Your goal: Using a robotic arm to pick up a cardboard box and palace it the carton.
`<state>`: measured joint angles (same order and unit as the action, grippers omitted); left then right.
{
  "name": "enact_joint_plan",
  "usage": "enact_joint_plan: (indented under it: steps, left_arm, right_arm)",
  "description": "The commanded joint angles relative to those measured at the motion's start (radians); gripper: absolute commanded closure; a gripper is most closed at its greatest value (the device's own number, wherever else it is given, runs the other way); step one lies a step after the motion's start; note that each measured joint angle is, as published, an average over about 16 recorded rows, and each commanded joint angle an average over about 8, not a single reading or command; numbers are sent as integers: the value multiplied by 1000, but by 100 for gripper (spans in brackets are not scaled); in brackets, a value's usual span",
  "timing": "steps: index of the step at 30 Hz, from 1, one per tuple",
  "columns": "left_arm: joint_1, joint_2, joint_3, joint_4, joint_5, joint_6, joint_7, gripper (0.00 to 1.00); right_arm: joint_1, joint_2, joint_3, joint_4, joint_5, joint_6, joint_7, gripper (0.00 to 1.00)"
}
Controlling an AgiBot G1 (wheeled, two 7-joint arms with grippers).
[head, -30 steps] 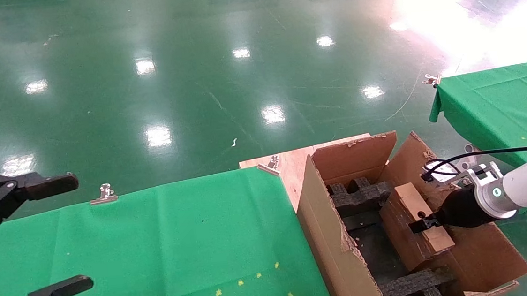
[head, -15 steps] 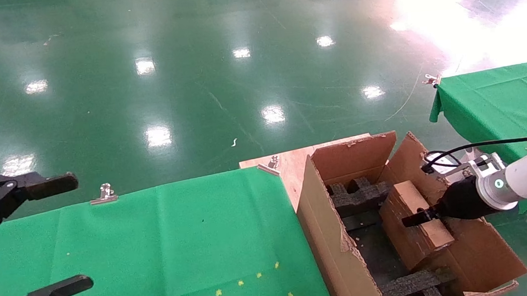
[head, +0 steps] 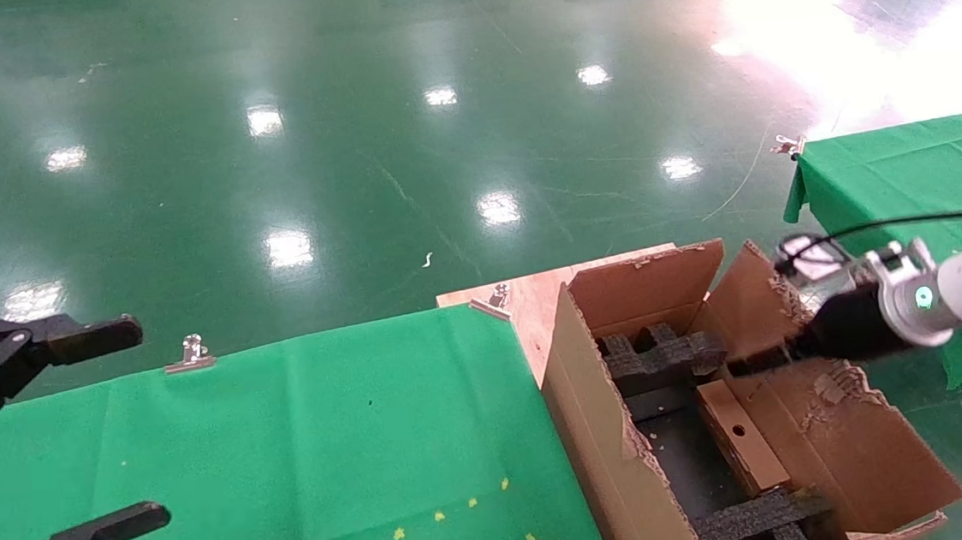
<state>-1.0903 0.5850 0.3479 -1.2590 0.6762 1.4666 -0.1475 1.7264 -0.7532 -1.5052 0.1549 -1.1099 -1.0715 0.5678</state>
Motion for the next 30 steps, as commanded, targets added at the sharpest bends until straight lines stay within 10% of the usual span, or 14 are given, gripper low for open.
enact_joint_plan:
  steps: [1, 15, 30]
  left_arm:
    - [0, 0, 0, 0, 0, 0, 0, 0]
    - [0, 0, 0, 0, 0, 0, 0, 0]
    - [0, 0, 0, 0, 0, 0, 0, 0]
  right_arm:
    - [22, 3, 1, 11, 0, 1, -4, 0]
    - [226, 57, 63, 275, 75, -110, -5, 0]
    - [219, 62, 77, 290, 82, -117, -8, 0]
